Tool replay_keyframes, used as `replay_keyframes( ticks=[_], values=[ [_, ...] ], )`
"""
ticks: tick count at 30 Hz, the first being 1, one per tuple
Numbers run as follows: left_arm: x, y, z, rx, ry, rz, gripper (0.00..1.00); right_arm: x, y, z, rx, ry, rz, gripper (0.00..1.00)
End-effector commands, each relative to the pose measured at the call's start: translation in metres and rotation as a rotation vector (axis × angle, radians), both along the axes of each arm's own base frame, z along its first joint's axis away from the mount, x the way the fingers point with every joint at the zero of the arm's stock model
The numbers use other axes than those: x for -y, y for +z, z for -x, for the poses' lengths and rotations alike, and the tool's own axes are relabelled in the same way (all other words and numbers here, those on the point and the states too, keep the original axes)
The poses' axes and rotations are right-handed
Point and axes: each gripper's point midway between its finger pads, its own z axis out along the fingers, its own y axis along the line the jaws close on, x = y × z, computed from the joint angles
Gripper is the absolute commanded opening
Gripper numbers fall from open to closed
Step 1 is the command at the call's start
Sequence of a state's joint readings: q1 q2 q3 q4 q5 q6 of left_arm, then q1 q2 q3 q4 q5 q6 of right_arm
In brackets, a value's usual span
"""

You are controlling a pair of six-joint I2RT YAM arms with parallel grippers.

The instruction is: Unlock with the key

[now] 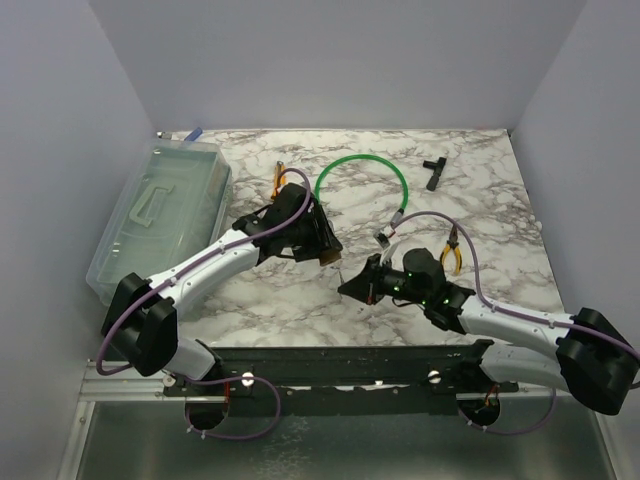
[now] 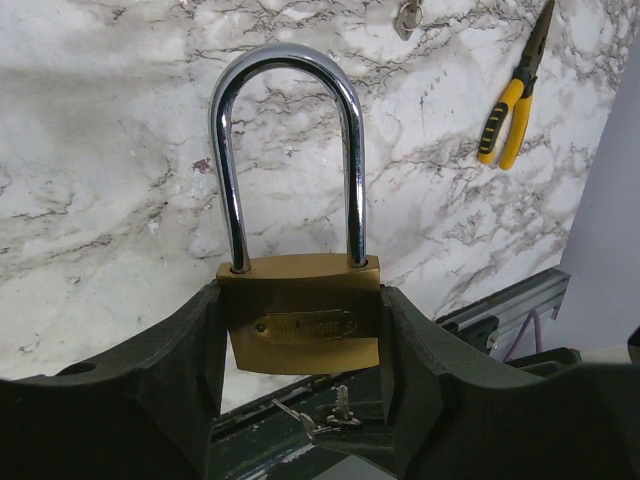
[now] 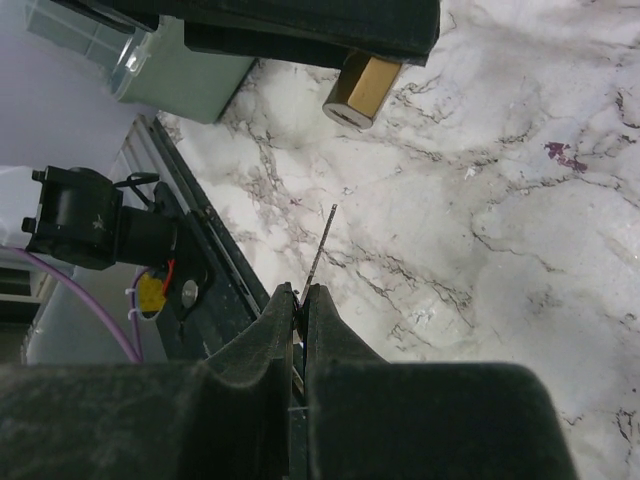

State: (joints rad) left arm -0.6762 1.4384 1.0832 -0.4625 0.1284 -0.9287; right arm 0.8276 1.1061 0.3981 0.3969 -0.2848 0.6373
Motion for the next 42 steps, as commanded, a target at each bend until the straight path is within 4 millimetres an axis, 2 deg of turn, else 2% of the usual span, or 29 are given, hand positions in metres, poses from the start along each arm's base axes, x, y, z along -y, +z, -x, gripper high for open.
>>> replay_keyframes(
  ticks=[1,8,42],
  values=[
    [0.011,0.028,0.002,0.041,-0.026,0.113,0.00,-0.014,0.027,-0.006,0.046,0.033,-0.077,0.00],
    [0.013,0.031,0.005,0.039,-0.030,0.140,0.00,-0.017,0.030,-0.010,0.055,0.029,-0.083,0.00],
    [0.017,0.040,0.012,0.049,-0.045,0.209,0.00,-0.017,0.024,-0.024,0.029,-0.045,-0.069,0.00]
  ],
)
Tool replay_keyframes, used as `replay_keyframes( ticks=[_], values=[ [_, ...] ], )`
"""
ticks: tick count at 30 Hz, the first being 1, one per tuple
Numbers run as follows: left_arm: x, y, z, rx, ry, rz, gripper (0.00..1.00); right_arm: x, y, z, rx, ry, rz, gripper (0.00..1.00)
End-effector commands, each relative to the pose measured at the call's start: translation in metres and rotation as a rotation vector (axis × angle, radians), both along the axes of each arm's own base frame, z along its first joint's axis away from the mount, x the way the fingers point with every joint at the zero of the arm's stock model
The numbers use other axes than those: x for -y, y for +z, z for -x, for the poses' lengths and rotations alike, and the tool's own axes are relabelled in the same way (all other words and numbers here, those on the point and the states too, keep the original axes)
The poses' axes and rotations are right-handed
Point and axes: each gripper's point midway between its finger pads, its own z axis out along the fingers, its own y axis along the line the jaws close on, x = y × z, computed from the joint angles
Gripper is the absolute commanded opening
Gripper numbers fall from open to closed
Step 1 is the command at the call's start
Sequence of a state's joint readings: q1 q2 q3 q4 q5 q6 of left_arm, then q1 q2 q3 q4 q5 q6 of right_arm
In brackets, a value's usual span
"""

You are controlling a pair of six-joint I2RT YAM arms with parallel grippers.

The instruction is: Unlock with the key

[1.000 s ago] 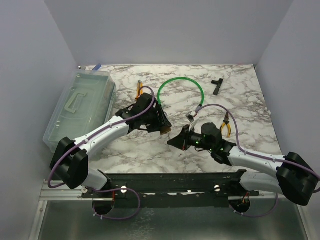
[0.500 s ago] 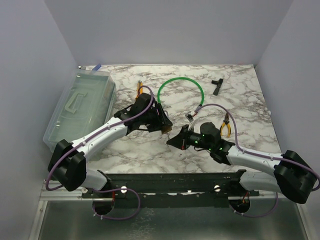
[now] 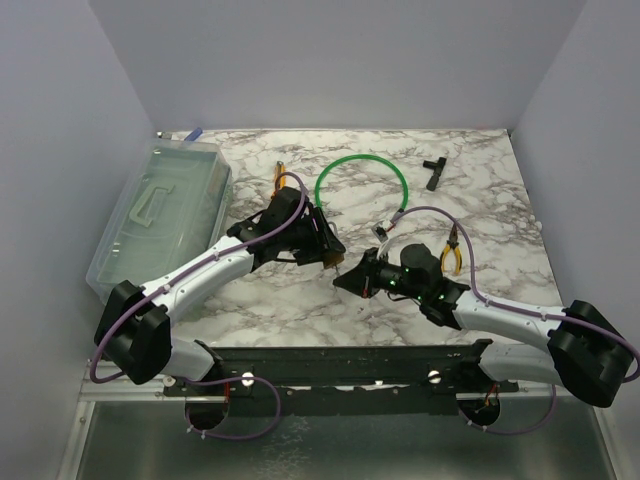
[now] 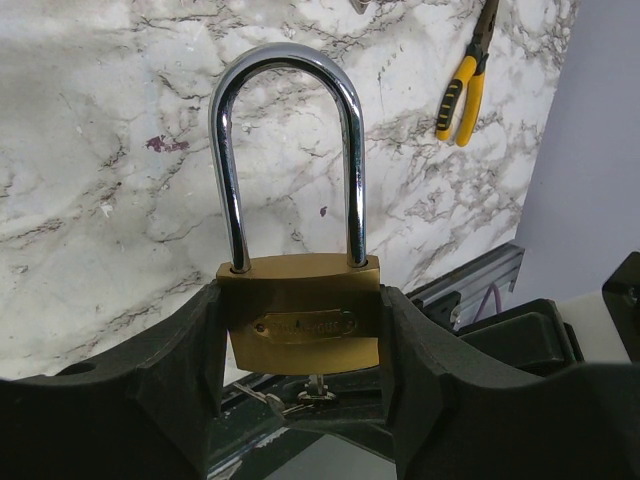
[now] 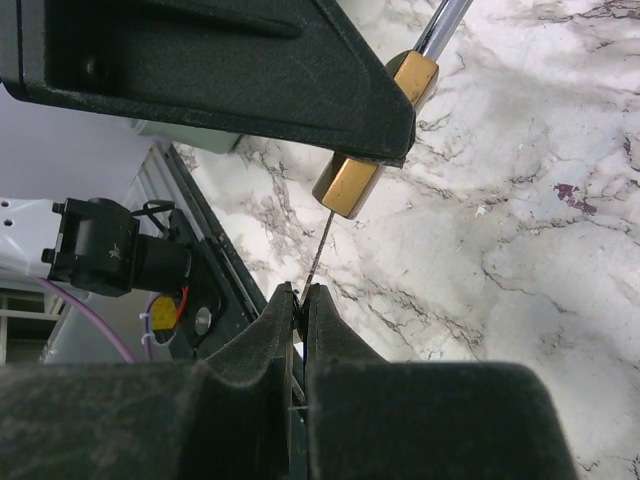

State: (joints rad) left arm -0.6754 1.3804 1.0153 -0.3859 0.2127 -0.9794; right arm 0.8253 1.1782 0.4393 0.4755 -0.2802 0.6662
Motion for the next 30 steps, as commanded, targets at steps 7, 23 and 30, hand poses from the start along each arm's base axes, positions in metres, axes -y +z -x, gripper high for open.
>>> replay_keyframes(
  ticks=[7,23,30],
  values=[
    [0.0091,0.0304,-0.0006,0.063,-0.020,0.107,0.00,-0.0037,0.0116,-0.0123,0.023,-0.038,-0.022,0.00],
    [0.0107,0.0333,0.0034,0.072,-0.033,0.121,0.00,-0.0029,0.0129,-0.0173,-0.019,-0.086,-0.040,0.00],
    [0.0102,0.0347,0.0053,0.084,-0.034,0.126,0.00,-0.0029,0.0196,-0.0198,-0.026,-0.104,-0.055,0.00]
  ],
)
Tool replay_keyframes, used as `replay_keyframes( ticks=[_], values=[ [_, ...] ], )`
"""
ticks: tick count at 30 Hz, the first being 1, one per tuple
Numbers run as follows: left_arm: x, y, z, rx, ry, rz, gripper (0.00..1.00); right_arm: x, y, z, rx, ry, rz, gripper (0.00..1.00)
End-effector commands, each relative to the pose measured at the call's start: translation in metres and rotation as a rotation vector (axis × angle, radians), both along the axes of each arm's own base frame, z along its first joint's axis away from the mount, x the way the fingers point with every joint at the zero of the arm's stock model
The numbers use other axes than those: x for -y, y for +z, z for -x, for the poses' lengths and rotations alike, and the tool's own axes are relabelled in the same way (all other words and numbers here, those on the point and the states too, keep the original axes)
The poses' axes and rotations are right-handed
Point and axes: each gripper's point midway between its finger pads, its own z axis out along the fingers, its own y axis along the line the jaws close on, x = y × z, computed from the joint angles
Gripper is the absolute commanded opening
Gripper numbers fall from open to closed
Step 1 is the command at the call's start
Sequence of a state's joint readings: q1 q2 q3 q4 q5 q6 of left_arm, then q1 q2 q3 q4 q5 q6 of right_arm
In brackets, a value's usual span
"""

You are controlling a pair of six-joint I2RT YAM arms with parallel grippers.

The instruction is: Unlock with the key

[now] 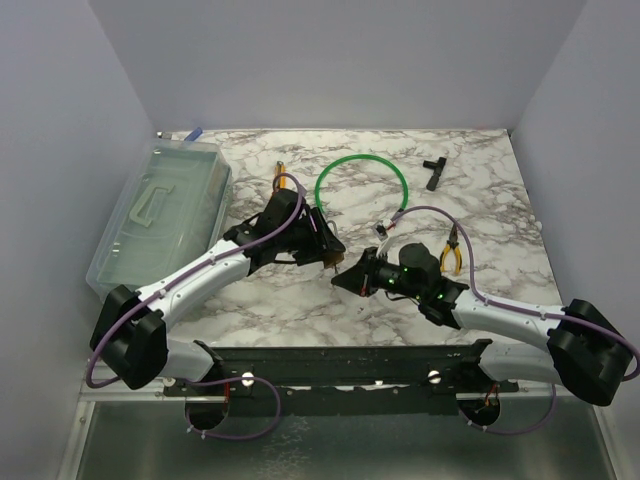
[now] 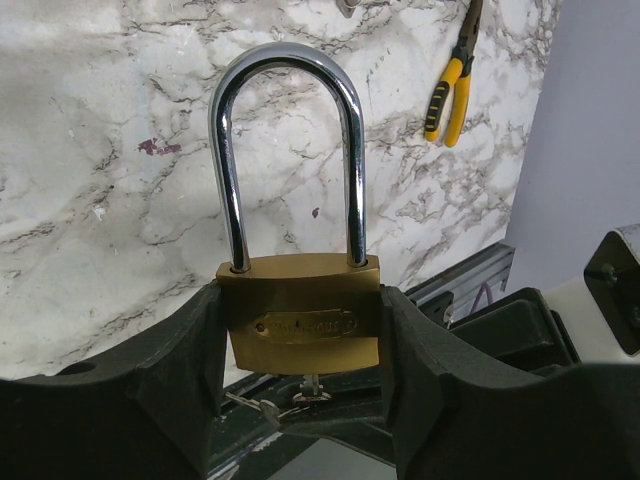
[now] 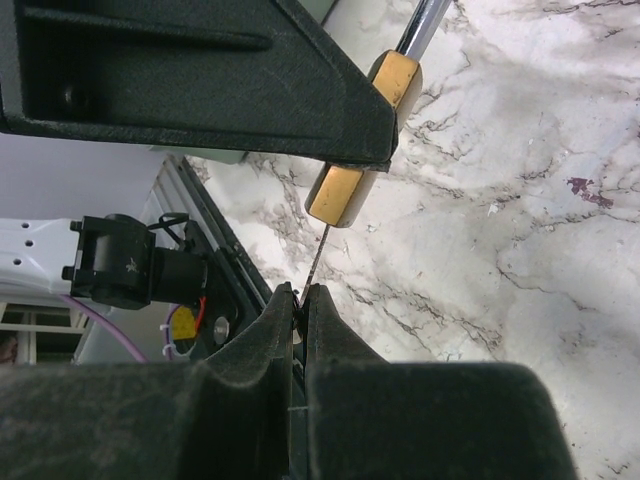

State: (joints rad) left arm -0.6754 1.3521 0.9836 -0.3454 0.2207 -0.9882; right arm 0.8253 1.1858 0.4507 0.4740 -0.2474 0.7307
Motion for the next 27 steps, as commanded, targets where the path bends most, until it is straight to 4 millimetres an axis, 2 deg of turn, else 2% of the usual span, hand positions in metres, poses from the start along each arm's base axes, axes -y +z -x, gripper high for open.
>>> replay_keyframes(
  ticks=[1,9,27],
  values=[
    [0.010,0.030,0.004,0.064,-0.034,0.094,0.00,-0.001,0.017,-0.015,0.017,-0.066,-0.029,0.00],
    [0.010,0.031,0.003,0.077,-0.025,0.093,0.00,0.001,0.019,-0.021,-0.003,-0.110,-0.033,0.00],
    [-0.005,0.028,-0.015,0.129,0.089,0.039,0.00,0.004,0.020,-0.013,-0.003,-0.085,-0.027,0.00]
  ],
)
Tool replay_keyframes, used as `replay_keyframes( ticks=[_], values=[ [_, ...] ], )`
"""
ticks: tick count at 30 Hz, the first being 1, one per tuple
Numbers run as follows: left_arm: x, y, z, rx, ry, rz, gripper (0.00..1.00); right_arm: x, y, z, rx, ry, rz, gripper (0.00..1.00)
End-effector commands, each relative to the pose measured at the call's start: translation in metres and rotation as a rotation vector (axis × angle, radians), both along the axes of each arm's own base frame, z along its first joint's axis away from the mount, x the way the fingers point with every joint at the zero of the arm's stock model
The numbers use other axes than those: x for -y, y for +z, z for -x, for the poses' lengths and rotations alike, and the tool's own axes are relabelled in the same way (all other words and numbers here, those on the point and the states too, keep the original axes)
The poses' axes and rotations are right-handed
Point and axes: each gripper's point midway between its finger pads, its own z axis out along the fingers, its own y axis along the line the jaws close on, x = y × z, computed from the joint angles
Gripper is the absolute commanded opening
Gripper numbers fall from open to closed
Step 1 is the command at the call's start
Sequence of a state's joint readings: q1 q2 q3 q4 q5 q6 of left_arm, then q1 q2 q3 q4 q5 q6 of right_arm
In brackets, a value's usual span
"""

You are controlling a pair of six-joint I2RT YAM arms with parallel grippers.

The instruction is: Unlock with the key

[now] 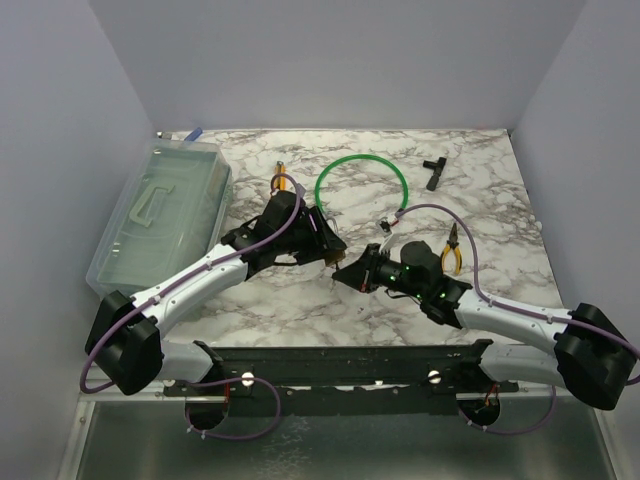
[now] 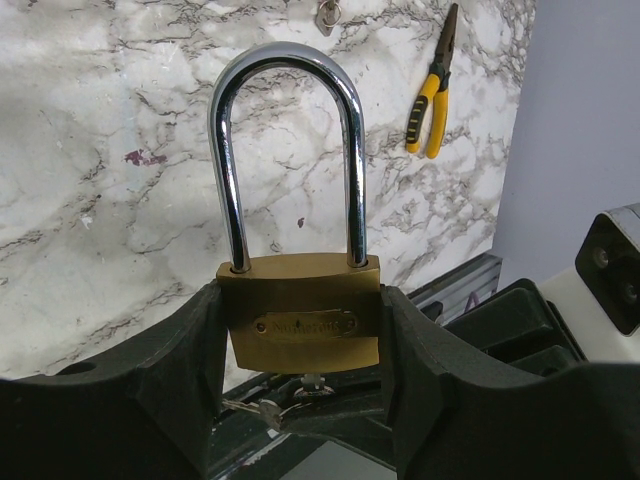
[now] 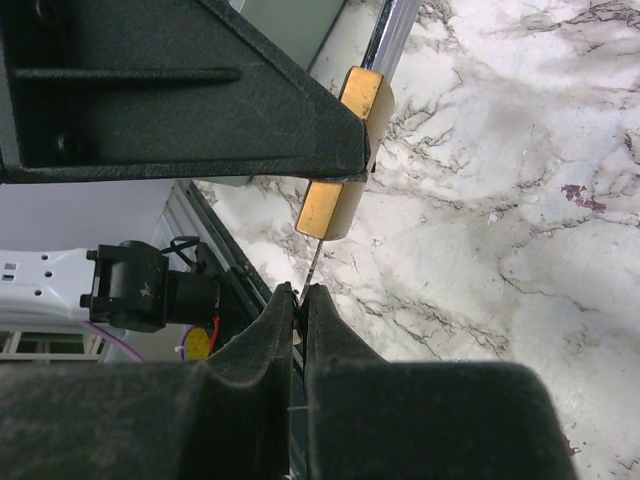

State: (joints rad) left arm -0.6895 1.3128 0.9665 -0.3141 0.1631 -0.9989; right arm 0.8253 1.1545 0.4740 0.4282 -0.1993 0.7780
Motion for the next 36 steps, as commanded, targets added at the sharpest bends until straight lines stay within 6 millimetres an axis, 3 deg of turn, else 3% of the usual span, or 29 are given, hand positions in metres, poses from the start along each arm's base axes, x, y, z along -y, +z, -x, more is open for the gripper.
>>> replay_keyframes(
  ticks=[1,9,14,36],
  values=[
    [-0.004,0.017,-0.012,0.072,0.059,0.024,0.00,0.001,0.008,-0.006,0.023,-0.024,-0.006,0.00],
    [-0.019,0.014,-0.032,0.088,0.168,-0.005,0.00,0.000,0.003,-0.001,0.025,0.008,0.012,0.00],
    [-0.018,0.013,-0.036,0.077,0.183,-0.003,0.00,-0.001,-0.005,0.003,0.013,0.032,0.018,0.00],
    [-0.008,0.011,-0.021,0.057,0.113,0.071,0.00,-0.021,0.006,-0.007,0.039,0.076,-0.011,0.00]
  ],
)
